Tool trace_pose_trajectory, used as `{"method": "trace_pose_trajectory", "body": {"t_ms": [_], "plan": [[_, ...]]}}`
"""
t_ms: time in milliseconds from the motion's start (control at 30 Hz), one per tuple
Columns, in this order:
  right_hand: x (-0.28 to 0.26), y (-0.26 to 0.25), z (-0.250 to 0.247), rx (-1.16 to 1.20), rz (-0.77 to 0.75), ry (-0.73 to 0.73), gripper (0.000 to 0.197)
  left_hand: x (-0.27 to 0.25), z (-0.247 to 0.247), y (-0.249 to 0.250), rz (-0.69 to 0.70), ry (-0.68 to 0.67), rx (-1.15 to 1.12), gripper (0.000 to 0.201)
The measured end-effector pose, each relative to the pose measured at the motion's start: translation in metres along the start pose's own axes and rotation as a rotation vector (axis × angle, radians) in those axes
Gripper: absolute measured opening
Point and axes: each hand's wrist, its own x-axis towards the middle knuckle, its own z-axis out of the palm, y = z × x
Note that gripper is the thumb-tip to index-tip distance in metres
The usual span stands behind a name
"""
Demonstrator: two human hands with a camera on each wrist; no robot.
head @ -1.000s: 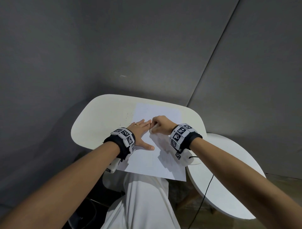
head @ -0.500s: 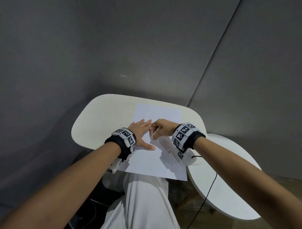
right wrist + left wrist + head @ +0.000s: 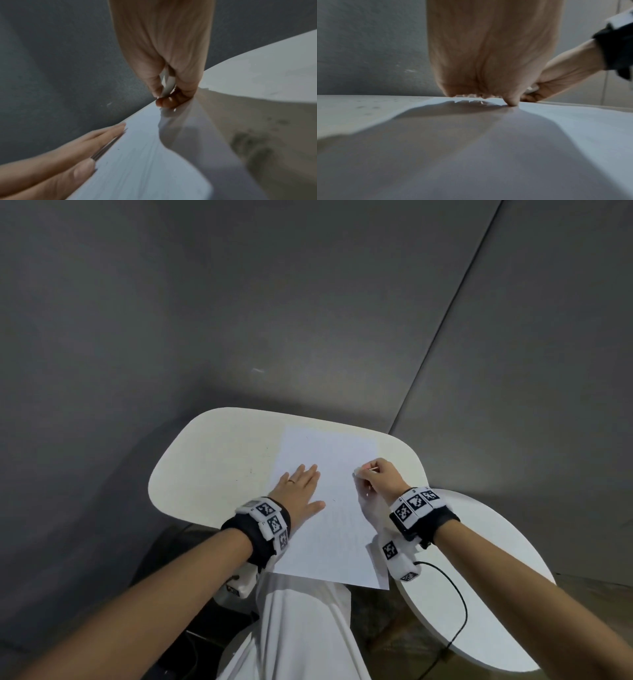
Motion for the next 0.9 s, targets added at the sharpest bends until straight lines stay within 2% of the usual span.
{"method": "trace_pose_trajectory", "body": {"t_ms": [67,133,167,200,233,300,333,367,400,467,533,567,600,700,733,767,800,900], "plan": [[0.000,-0.001,-0.002,0.023,-0.009,-0.054,0.041,-0.002,0.001,0.020,0.101,0.015,0.006,0.063],[0.002,-0.001,-0.002,0.088,-0.009,-0.082,0.040,-0.005,0.001,0.035,0.301,-0.055,-0.036,0.059],[0.002,-0.001,-0.002,0.124,-0.007,-0.093,0.040,-0.008,0.003,0.038,0.354,-0.113,-0.035,0.059],[0.002,0.001,-0.003,0.157,-0.011,-0.102,0.040,-0.009,0.005,0.036,0.324,-0.154,-0.020,0.060],[0.002,0.002,-0.004,0.179,-0.009,-0.105,0.041,-0.007,0.007,0.030,0.201,-0.162,0.003,0.062],[0.000,0.002,-0.004,0.204,0.002,-0.091,0.042,-0.009,0.006,0.020,-0.209,-0.122,0.020,0.069],[0.000,0.003,-0.002,0.212,0.011,-0.069,0.042,-0.011,0.005,0.016,-0.370,-0.112,0.011,0.072],[-0.001,0.003,-0.001,0.213,0.021,-0.042,0.040,-0.012,0.003,0.016,-0.427,-0.098,0.014,0.073],[-0.001,0.002,-0.001,0.208,0.031,-0.015,0.038,-0.015,0.003,0.019,-0.381,-0.062,0.043,0.071],[-0.004,-0.001,0.000,0.198,0.036,0.005,0.035,-0.022,0.003,0.025,-0.054,-0.009,0.044,0.064],[-0.005,0.000,-0.001,0.191,0.037,-0.003,0.033,-0.032,0.006,0.027,0.272,-0.091,0.000,0.059],[-0.004,0.001,-0.001,0.192,0.048,0.005,0.031,-0.035,0.009,0.025,0.302,-0.125,-0.002,0.058],[-0.003,0.003,-0.001,0.190,0.063,0.017,0.026,-0.034,0.011,0.020,0.206,-0.129,-0.015,0.059],[-0.002,0.006,0.001,0.166,0.081,0.036,0.012,-0.028,0.006,0.008,-0.478,-0.079,-0.082,0.073],[-0.001,0.007,0.001,0.160,0.082,0.034,0.011,-0.028,0.001,0.008,-0.573,-0.086,-0.068,0.075],[-0.002,0.006,0.001,0.164,0.082,0.034,0.011,-0.027,0.000,0.008,-0.541,-0.064,-0.017,0.074],[-0.002,0.005,0.000,0.171,0.085,0.036,0.011,-0.026,0.000,0.008,-0.407,-0.029,0.024,0.070],[-0.004,0.003,0.000,0.161,0.078,0.028,0.012,-0.032,0.007,0.008,0.208,-0.045,-0.037,0.058]]}}
